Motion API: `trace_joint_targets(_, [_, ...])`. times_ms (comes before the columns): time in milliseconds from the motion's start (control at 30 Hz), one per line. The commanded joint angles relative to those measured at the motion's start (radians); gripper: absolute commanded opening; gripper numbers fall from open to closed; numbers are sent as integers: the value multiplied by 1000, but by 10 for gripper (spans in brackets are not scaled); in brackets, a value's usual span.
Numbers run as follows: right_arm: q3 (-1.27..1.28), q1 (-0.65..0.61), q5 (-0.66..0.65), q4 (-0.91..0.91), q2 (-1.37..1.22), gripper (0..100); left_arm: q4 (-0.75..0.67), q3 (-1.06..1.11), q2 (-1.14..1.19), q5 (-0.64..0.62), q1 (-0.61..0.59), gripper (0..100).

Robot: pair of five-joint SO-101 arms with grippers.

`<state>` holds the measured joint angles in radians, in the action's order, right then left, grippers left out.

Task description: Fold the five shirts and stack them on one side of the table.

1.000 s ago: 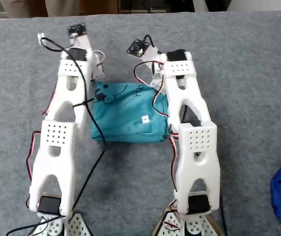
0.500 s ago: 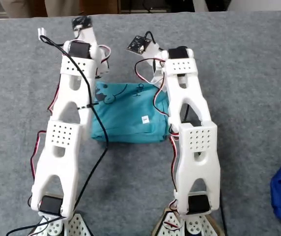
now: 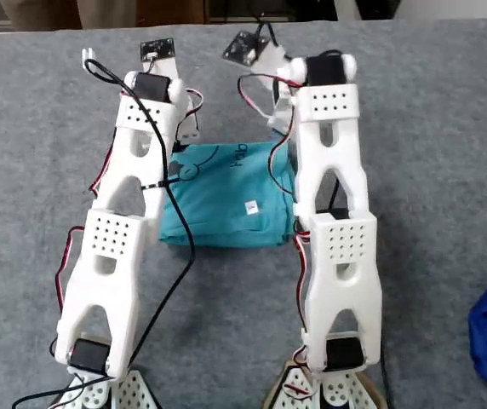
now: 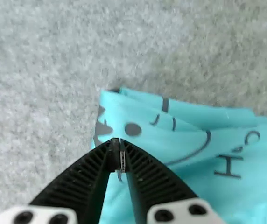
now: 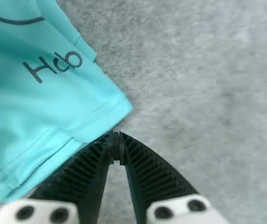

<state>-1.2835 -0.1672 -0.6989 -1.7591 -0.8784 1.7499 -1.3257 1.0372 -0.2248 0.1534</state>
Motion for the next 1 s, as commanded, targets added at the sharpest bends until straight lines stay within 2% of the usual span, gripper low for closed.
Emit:
trace_joint_targets(0, [-70, 5, 14, -29, 127, 5, 12, 80, -119, 6, 38, 19])
trace_joint_targets(100, [91, 5, 32, -29, 209, 5, 11, 115, -133, 11, 52, 19])
trace_joint_targets(333, [662, -24, 35, 15, 526, 5, 0, 115, -130, 12, 46, 20])
trace_joint_targets(600, [1336, -35, 29, 407, 677, 5, -35, 118, -99, 38, 46, 20])
trace_joint_targets(733, [1457, -35, 31, 509, 679, 5, -41, 114, -30, 40, 31, 20])
trace_joint_targets(967, [1469, -85, 61, 562, 679, 5, -63, 114, 38, 40, 18, 20])
